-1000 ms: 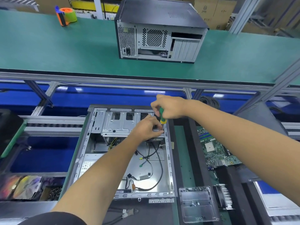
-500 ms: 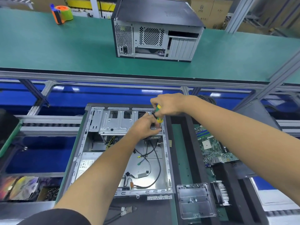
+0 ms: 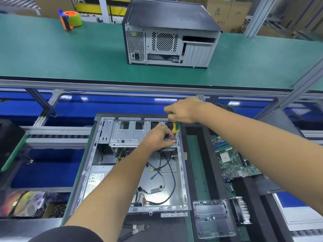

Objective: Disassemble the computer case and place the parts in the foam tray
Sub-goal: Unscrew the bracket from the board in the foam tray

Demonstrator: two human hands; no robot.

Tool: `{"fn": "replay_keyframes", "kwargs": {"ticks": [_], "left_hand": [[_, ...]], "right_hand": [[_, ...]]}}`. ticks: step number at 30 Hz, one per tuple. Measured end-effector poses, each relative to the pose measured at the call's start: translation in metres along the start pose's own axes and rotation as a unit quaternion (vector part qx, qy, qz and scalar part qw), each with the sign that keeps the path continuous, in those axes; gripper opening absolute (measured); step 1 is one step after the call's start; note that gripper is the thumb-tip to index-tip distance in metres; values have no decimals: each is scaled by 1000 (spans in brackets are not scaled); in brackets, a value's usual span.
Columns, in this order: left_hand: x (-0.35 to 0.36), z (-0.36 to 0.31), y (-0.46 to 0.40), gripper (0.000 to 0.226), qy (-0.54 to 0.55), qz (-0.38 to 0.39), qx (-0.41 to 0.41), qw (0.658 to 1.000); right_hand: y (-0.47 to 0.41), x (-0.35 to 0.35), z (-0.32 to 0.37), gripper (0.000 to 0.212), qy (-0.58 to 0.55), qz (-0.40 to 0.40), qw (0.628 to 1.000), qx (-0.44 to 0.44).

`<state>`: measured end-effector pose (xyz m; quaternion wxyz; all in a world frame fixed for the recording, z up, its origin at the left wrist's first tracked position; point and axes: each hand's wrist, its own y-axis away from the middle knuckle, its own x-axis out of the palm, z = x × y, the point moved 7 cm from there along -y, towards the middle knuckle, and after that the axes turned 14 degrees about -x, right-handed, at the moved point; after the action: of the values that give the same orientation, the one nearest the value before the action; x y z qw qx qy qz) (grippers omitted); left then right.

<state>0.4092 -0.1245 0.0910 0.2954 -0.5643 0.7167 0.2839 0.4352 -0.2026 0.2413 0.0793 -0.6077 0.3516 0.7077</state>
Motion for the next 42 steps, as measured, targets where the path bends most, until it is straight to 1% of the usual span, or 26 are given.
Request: {"fn": "replay_keyframes", "kwargs": {"ticks": [2,4,7,9,11,13,14,15,16,18,20,21,22,24,25,26,29,31,32,34,35,37,39,40,41,42], "left_hand": [[0,0,1,14,2,0,2,1000],[0,-1,0,13,4,0,5,1000],[1,1,-1,15,2,2,-2,1000],[1,1,-1,15,1,3,-4,1000],[1,1,-1,15,1,5,-2,1000],[1,0,0,14,3,7,3,1000],[1,0,0,13,3,9,4,1000],[1,0,-1,13,2,10,3,1000],[1,0,-1,13,1,10,1,1000],[2,0,0,13,0,11,-3,1000],[1,0,-1,12,3,8,-2,1000],[1,0,-1,12,4,7,-1,1000],[2,0,-1,12,6,8,1,1000],[2,-1,-1,13,7,8,5,1000],[1,-1,-1,13,6,8,5,1000],[1,-1,-1,13,5,8,6,1000],[2,-1,-1,14,1,9,1,1000],[2,0,-1,14,-1,7,1,1000],[2,0,-1,14,-2,7,3,1000],[2,-1,0,14,-3,7,4,1000],[2,-1,-1,14,-3,8,4,1000],[2,0,-2,14,-2,8,1,1000],[3,0,-2,14,-1,8,-2,1000],[3,0,-2,14,-2,7,-2,1000],[3,1,-2,14,-2,6,0,1000],[3,0,-3,15,-1,5,2,1000]], "right_hand": [[0,1,0,8,-36,7,999,-13],[3,2,1,18,-59,7,998,-21],[4,2,-2,10,-19,-11,1000,-5],[5,1,-4,16,24,-12,1000,-2],[4,1,-2,1,5,-16,1000,-25],[5,3,2,24,-58,-12,997,-44],[6,4,2,29,-86,-8,996,-39],[7,4,4,28,-96,-7,995,-30],[7,5,3,22,-70,-2,997,-14],[5,1,-1,18,50,-1,999,10],[4,0,0,14,87,-7,996,-2],[3,1,0,6,61,-10,998,-15],[4,2,-2,6,15,-4,1000,-22],[8,5,-4,27,-96,7,995,-21],[9,6,-5,31,-121,12,992,-18],[9,6,-5,29,-113,14,993,-11],[7,3,-8,17,-26,2,1000,8],[5,3,-4,9,-22,-6,1000,-8],[5,3,-1,11,-34,-2,999,-19],[6,4,4,31,-50,15,998,-29],[6,4,4,36,-46,20,998,-22],[7,0,2,33,3,24,1000,5],[5,-2,1,21,46,22,999,4],[4,-2,2,12,36,17,999,-8],[4,-2,3,10,11,13,1000,-25],[5,-1,4,22,-14,13,999,-40]]}}
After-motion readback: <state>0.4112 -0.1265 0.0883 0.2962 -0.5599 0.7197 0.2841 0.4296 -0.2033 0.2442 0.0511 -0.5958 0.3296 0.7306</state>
